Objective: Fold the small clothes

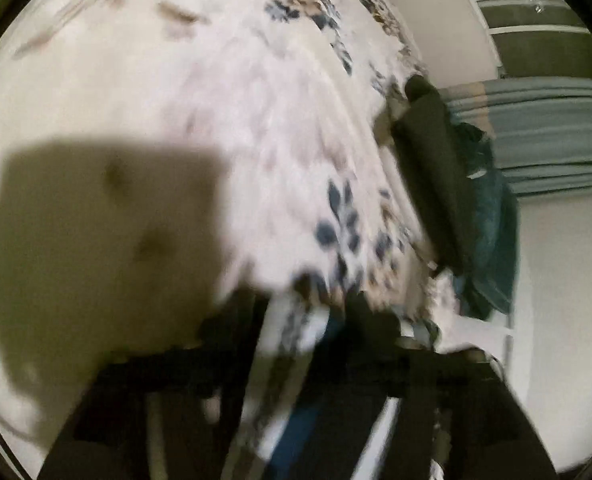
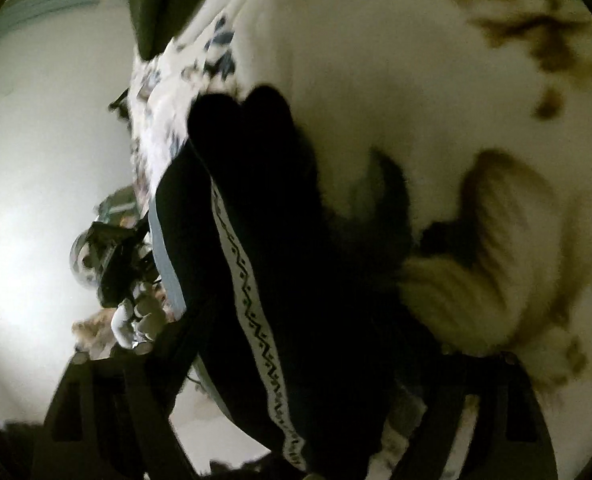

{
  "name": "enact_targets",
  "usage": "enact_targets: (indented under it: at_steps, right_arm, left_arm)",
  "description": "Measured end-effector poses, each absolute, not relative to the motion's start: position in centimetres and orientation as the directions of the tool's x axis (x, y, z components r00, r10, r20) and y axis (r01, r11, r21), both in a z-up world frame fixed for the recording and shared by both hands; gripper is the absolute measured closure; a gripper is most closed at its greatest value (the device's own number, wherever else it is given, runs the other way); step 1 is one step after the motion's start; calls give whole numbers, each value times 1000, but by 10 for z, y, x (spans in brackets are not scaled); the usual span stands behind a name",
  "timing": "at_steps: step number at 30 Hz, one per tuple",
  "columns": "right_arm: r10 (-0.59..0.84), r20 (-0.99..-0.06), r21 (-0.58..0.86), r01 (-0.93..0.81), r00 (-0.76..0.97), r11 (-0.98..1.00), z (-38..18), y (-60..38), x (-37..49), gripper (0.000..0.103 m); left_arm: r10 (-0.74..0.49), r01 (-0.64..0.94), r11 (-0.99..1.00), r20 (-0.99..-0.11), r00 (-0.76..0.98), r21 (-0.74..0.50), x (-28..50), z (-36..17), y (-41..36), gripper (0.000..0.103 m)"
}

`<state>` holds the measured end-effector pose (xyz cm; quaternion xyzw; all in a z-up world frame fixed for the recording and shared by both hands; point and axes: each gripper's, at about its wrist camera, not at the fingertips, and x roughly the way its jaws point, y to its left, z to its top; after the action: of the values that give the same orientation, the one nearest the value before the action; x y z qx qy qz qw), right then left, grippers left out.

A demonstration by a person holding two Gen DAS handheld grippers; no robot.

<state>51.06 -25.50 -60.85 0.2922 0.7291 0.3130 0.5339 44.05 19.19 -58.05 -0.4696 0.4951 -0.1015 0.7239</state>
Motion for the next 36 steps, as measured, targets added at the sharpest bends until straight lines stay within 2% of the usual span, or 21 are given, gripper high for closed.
enact_targets:
  at_steps: [1,4,7,9,10,11,12,14,21,26,29,32,36]
  right_arm:
    - [772,-572,783,96,-278,615,-615,-252,510,11]
    - [809,-494,834,91,-319,545,-628,-242,508,3]
    - [848,-407,881,99,-340,463,-631,-224,510,3]
    - [848,-404,884,91,-343,458,-632,-210,510,7]
    - [850,-411,883,88,-331,461,-632,-203,509,29]
    - [837,-439,867,92,-325,490,-633,-200,508,64]
    - [836,-445,862,99,-322,497,-634,-200,506,67]
    - [851,-458,853,141,-258,502,-628,-206,499,72]
    - [865,-489,849,168,-112,501,-565,-222,504,75]
    - [867,-497,856,170,15,488,-510,-240,552,75]
    - [854,-509,858,143,107,493,-472,-251,608,75]
    - [836,-523,852,120,167,510,-451,-257,663,75]
    - [798,-564,825,116,214,553,-452,-260,744,75]
  left_arm:
    - [-627,-313,519,-603,493,-795,429,-582,191,35]
    - [-683,-301,491,-575,450,-818,397,-588,175,35]
    - [-691,-253,542,-596,409,-801,390,-588,146,35]
    - [-677,-229,568,-607,417,-790,390,-584,132,36]
    - [-665,-216,584,-613,427,-783,391,-580,125,39]
    - [-652,-207,603,-625,429,-771,393,-574,119,59]
    - [-643,-204,615,-634,429,-762,394,-569,117,66]
    - [-623,-206,640,-657,425,-740,397,-557,115,69]
    - [-639,-140,681,-677,365,-719,448,-500,108,74]
    - [-655,-11,707,-661,366,-707,535,-441,91,74]
    - [-667,67,711,-642,377,-700,611,-411,80,74]
    - [-676,109,710,-631,381,-696,688,-401,69,74]
    - [-679,102,713,-646,350,-694,769,-429,61,72]
